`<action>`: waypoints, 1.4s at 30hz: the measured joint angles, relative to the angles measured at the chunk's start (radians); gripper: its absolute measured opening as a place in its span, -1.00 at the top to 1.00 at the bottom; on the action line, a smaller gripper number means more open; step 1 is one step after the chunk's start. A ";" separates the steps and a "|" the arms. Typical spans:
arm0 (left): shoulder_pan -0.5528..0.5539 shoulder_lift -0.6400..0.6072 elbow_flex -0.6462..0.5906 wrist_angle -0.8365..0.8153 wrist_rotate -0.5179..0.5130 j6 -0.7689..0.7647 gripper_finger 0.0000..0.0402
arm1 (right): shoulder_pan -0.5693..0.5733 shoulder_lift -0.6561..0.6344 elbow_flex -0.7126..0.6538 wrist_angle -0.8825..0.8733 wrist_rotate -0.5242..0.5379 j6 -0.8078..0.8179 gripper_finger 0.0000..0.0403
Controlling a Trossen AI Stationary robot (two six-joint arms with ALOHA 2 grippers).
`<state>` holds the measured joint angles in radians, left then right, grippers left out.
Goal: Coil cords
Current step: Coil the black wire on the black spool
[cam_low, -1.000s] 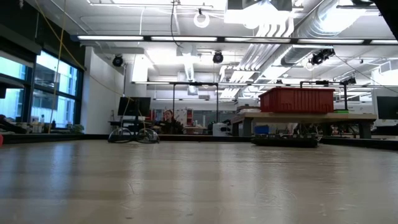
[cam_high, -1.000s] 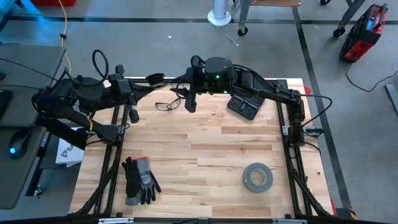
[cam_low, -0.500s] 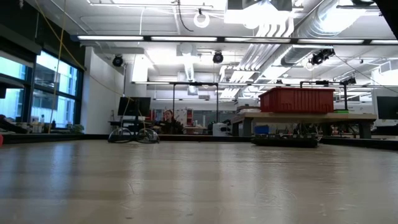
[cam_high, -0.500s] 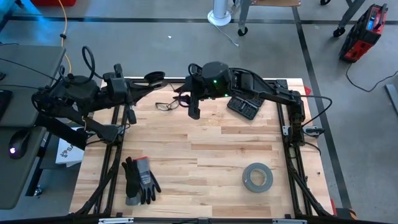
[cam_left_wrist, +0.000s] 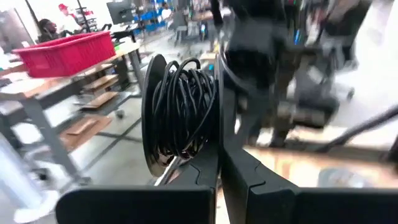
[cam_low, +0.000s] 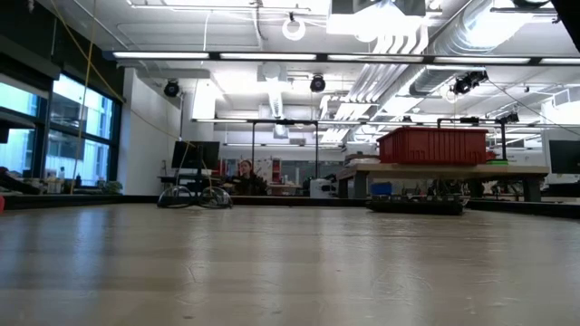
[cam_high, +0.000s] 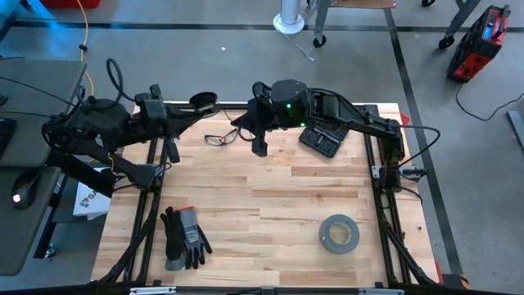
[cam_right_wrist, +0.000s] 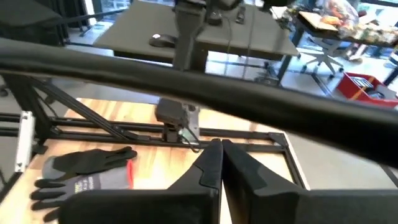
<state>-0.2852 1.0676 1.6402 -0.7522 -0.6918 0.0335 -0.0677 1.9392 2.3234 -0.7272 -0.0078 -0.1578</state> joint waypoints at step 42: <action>0.000 -0.008 0.000 0.137 0.035 0.021 0.99 | 0.074 0.005 0.000 -0.005 0.242 -0.112 0.35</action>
<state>-0.2848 1.0599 1.6402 -0.6149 -0.6563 0.0547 0.0065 1.9442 2.3234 -0.7326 0.2338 -0.2703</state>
